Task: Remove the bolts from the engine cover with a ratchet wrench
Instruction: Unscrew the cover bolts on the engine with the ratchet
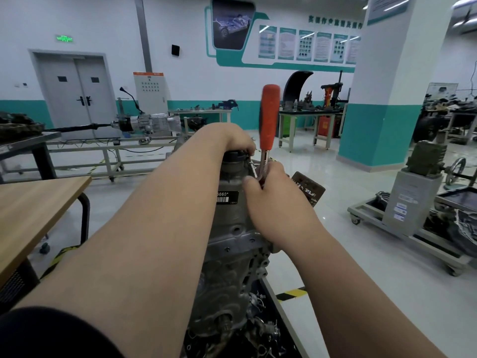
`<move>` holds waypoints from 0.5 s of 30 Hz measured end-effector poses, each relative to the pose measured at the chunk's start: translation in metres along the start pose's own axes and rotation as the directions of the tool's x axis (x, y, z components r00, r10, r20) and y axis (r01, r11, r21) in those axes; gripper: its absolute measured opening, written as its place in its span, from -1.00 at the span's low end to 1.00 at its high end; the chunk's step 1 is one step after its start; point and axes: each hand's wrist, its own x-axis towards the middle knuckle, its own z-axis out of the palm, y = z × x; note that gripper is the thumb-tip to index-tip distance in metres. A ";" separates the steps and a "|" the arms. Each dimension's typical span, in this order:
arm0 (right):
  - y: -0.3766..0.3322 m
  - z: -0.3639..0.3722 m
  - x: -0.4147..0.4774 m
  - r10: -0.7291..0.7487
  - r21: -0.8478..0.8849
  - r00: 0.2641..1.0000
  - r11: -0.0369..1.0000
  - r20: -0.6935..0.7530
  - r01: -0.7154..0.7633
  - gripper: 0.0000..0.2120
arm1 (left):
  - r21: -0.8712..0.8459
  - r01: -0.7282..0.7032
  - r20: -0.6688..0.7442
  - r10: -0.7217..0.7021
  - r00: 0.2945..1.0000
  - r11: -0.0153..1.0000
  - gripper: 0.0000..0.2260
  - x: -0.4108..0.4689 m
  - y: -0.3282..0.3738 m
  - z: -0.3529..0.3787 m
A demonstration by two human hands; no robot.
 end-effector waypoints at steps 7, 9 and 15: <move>-0.003 0.010 -0.011 0.319 0.881 0.891 0.243 0.323 -0.407 -0.78 | -0.044 0.047 -0.023 -0.048 0.999 0.998 -0.82 0.011 -0.009 0.000; -0.007 0.007 -0.012 0.250 0.897 0.862 -0.115 0.442 -0.427 -0.72 | -0.057 0.044 -0.020 -0.046 0.999 0.997 -0.82 0.012 -0.009 0.000; -0.008 0.007 -0.015 0.170 0.825 0.844 -0.377 0.509 -0.422 -0.66 | -0.003 0.052 -0.010 -0.052 0.999 0.999 -0.82 0.013 -0.007 -0.001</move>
